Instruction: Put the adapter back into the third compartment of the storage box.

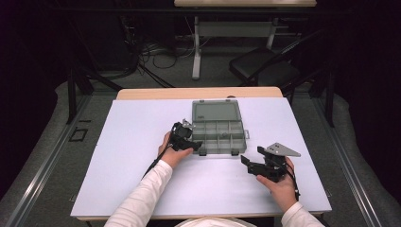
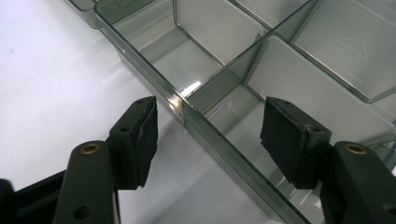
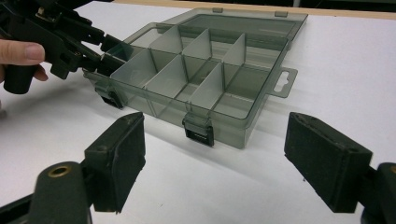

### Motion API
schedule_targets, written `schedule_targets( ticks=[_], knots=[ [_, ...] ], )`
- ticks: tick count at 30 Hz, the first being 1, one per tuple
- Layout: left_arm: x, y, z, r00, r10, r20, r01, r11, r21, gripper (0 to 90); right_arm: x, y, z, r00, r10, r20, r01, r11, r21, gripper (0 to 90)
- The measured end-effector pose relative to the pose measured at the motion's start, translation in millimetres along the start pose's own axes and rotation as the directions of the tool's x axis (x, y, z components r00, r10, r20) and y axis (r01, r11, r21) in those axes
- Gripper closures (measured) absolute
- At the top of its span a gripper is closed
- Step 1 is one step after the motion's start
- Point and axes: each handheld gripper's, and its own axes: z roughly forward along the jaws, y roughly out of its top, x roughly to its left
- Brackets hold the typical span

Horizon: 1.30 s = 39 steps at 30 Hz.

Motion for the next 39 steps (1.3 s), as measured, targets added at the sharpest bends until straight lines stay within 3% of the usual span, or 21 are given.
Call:
schedule_targets(
  ticks=[7, 14, 24, 29, 39],
  knots=[
    [1.2, -2.1, 3.2, 1.0000, 0.001, 0.001, -0.001, 1.0000, 0.007, 38.0, -1.3, 5.1, 2.6, 1.0000, 0.001, -0.009, -0.001, 1.000, 0.016, 20.1],
    [-0.3, -2.2, 4.5, 1.0000, 0.009, -0.002, -0.009, 1.0000, -0.005, 38.9, -12.4, 27.3, 8.3, 0.9999, 0.004, -0.014, -0.004, 1.000, 0.028, 20.4],
    [-0.4, -2.7, 4.5, 1.0000, 0.004, -0.002, -0.004, 1.0000, -0.006, 39.2, -34.3, 66.4, 38.8, 0.9998, 0.020, 0.004, -0.020, 0.998, 0.064, 20.5],
    [-0.3, -3.0, 4.8, 1.0000, 0.001, -0.003, -0.001, 0.9999, -0.011, 39.0, -39.3, 79.0, 53.6, 0.9990, 0.039, 0.021, -0.041, 0.996, 0.085, 20.6],
    [0.8, -3.1, 4.6, 0.9999, 0.006, 0.010, -0.006, 1.0000, -0.008, 37.8, -43.5, 99.3, 76.3, 0.9988, 0.022, 0.044, -0.028, 0.989, 0.144, 21.0]
  ],
)
